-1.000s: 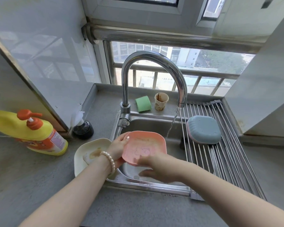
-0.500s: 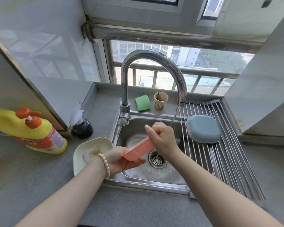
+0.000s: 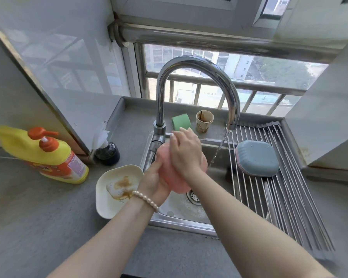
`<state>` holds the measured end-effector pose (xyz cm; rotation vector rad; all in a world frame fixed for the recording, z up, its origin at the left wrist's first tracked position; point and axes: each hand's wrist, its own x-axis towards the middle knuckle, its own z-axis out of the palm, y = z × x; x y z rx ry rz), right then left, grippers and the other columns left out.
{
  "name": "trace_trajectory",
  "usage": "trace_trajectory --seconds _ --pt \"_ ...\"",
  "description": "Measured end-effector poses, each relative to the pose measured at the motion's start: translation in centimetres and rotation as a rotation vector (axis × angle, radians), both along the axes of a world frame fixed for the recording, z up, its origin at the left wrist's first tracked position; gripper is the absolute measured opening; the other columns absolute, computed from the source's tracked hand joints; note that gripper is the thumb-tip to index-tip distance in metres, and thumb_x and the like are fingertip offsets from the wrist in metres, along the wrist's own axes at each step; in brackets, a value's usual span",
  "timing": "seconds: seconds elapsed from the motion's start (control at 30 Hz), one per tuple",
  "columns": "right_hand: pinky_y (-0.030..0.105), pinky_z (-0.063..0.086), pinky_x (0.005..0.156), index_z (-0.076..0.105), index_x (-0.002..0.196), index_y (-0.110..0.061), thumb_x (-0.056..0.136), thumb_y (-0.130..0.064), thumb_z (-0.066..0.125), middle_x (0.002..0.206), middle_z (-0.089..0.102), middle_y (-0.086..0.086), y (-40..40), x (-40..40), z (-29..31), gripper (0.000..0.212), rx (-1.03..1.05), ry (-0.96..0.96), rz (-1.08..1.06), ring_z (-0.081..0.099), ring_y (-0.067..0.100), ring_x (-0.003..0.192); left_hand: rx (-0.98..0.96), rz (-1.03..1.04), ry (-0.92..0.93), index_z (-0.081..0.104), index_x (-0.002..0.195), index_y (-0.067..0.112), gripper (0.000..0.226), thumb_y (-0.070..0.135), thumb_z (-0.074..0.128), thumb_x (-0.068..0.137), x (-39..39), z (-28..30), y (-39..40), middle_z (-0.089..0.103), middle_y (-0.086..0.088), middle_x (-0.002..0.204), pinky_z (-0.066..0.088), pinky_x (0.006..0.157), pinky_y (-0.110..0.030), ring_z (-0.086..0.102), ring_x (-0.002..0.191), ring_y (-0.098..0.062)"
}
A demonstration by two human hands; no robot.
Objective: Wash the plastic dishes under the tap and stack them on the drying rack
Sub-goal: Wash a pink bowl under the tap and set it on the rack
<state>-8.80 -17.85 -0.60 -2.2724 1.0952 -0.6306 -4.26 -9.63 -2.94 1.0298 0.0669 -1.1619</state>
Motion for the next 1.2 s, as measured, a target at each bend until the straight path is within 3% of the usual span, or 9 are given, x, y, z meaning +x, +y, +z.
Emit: trace_trajectory --seconds 0.07,0.17,0.37,0.53,0.7,0.83,0.93,1.07,1.2 --pt "0.034 0.0 0.116 0.054 0.131 -0.013 0.098 -0.034 0.032 0.148 0.041 0.009 2.6 -1.1 -1.5 0.046 -0.255 0.049 0.29 0.026 0.027 0.142 -0.1 0.038 0.133 0.06 0.119 0.008 0.04 0.033 0.035 0.1 -0.3 0.4 0.6 0.062 -0.006 0.12 0.045 0.093 -0.033 0.058 0.112 -0.019" --pt "0.044 0.011 0.117 0.038 0.145 -0.013 0.101 -0.039 0.025 0.153 0.033 0.008 3.1 -4.2 -3.9 0.053 -0.482 0.115 0.612 0.023 0.025 0.144 -0.069 0.158 0.145 0.069 0.107 0.004 0.052 0.039 0.031 0.101 0.5 0.5 1.6 0.066 -0.006 0.111 0.051 0.087 -0.031 0.065 0.1 -0.017" --pt "0.047 0.0 0.118 0.026 0.149 -0.02 0.093 -0.056 0.001 0.16 0.01 0.005 0.8 -2.6 -1.5 0.071 -0.279 0.304 0.262 0.0 0.023 0.147 0.047 0.165 -0.047 0.055 0.124 -0.002 0.06 0.048 0.038 0.096 0.0 -0.4 0.1 0.065 -0.015 0.118 0.042 0.104 -0.039 0.061 0.111 -0.023" --pt "0.039 0.038 0.092 0.069 0.092 -0.013 0.093 -0.033 0.042 0.097 0.066 0.006 1.3 -0.9 -1.4 0.033 -0.551 0.031 0.437 0.059 0.028 0.095 0.32 0.17 -0.532 0.054 0.099 0.021 0.031 0.041 0.031 0.101 -0.1 0.1 0.1 0.058 0.003 0.086 0.047 0.086 -0.033 0.058 0.087 -0.021" --pt "0.036 0.037 0.075 0.069 0.084 -0.008 0.096 -0.036 0.03 0.095 0.067 0.014 -0.6 0.1 1.2 0.05 -0.072 0.253 0.068 0.058 0.033 0.092 0.476 0.262 -0.828 0.051 0.06 0.006 0.057 0.041 0.033 0.1 -0.9 1.3 0.1 0.049 -0.003 0.057 0.036 0.048 -0.016 0.044 0.056 -0.013" --pt "0.033 0.044 0.068 0.062 0.06 -0.016 0.088 -0.035 0.036 0.065 0.063 0.002 2.1 -0.2 0.8 0.043 -0.402 0.131 0.273 0.059 0.025 0.066 0.395 0.304 -0.711 0.053 0.062 0.017 0.045 0.036 0.037 0.1 -0.5 1.2 -0.6 0.053 0.002 0.064 0.04 0.058 -0.022 0.051 0.067 -0.017" --pt "0.033 0.037 0.063 0.059 0.062 -0.011 0.088 -0.035 0.037 0.07 0.064 0.008 0.1 -0.6 0.6 0.042 -0.272 0.095 0.256 0.058 0.03 0.068 0.42 0.377 -0.635 0.054 0.063 0.008 0.052 0.042 0.039 0.099 -0.9 1.5 -0.6 0.055 -0.004 0.066 0.044 0.062 -0.026 0.051 0.068 -0.019" --pt "0.034 0.038 0.069 0.061 0.09 -0.014 0.097 -0.033 0.035 0.101 0.065 0.009 -1.4 -0.4 0.2 0.034 0.154 -0.07 -0.14 0.058 0.029 0.095 0.46 0.491 -0.34 0.057 0.075 0.006 0.046 0.046 0.045 0.095 -0.1 1.0 -0.8 0.059 -0.005 0.081 0.049 0.078 -0.035 0.057 0.076 -0.023" --pt "0.047 0.038 0.1 0.049 0.133 -0.013 0.092 -0.043 0.034 0.136 0.05 0.017 1.9 -1.5 -2.1 0.053 -0.367 0.083 0.062 0.047 0.033 0.125 0.371 0.536 0.08 0.058 0.084 0.011 0.034 0.042 0.047 0.093 0.6 -0.6 -1.0 0.063 -0.005 0.088 0.052 0.074 -0.035 0.059 0.074 -0.021"
